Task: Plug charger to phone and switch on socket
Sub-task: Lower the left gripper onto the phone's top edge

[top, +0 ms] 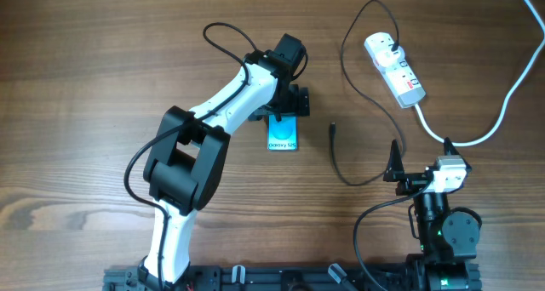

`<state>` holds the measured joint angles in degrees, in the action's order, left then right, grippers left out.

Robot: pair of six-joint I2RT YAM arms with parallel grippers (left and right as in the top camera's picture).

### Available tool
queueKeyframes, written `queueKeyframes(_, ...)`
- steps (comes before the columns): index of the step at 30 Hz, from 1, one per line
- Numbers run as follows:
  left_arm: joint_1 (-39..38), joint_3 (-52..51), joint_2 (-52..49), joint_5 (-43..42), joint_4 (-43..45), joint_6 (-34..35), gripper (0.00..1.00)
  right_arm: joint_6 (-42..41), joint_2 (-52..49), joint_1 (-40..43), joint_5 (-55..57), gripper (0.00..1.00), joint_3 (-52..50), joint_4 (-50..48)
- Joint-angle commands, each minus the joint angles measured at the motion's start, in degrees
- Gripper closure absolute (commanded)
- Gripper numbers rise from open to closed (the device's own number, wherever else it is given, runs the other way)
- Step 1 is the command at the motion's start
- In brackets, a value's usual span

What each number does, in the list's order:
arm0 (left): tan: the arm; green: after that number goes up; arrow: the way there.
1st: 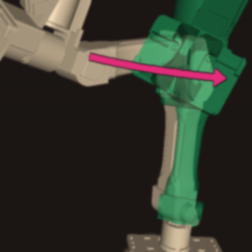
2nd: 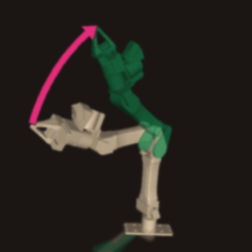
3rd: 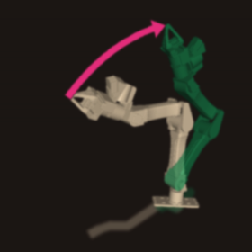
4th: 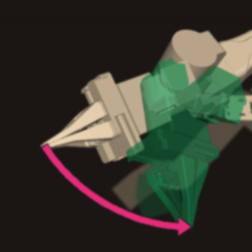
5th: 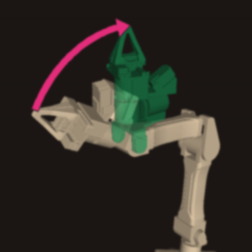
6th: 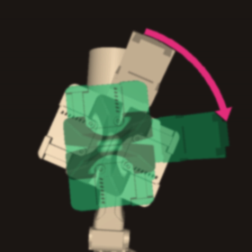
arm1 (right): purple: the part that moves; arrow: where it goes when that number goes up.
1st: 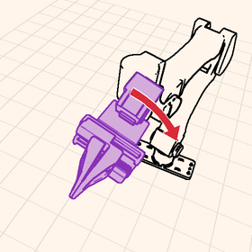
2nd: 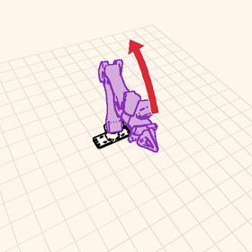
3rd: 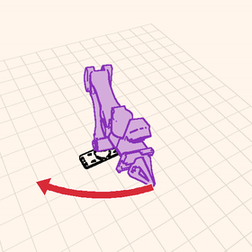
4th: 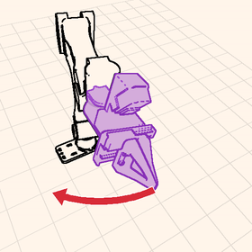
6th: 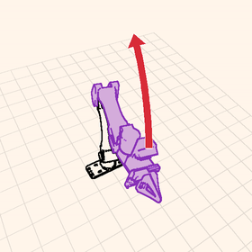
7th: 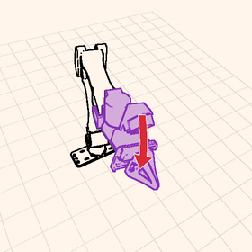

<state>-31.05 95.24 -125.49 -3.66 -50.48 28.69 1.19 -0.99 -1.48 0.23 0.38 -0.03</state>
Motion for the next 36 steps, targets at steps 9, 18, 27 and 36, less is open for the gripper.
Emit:
queueKeyframes(9, -0.2, -0.5, -1.8, 1.0, 0.2, 0.3, 0.00, 0.1, 0.2, 0.3, -0.2, 0.00, -0.1, -0.3)
queueKeyframes(18, -0.2, -0.5, -5.4, 1.0, 0.1, 0.3, 0.00, 0.1, 0.2, 0.3, -0.2, 0.00, -0.1, -0.3)
queueKeyframes(27, -0.2, -0.5, -5.8, 2.1, -0.1, 0.3, 0.00, 0.1, 0.2, 0.3, -0.2, 0.00, -0.1, -0.3)
queueKeyframes(36, -0.2, -0.5, -5.8, 3.0, -1.3, 0.3, 0.00, 0.2, 0.2, 0.3, -0.2, 0.00, -0.1, -0.3)
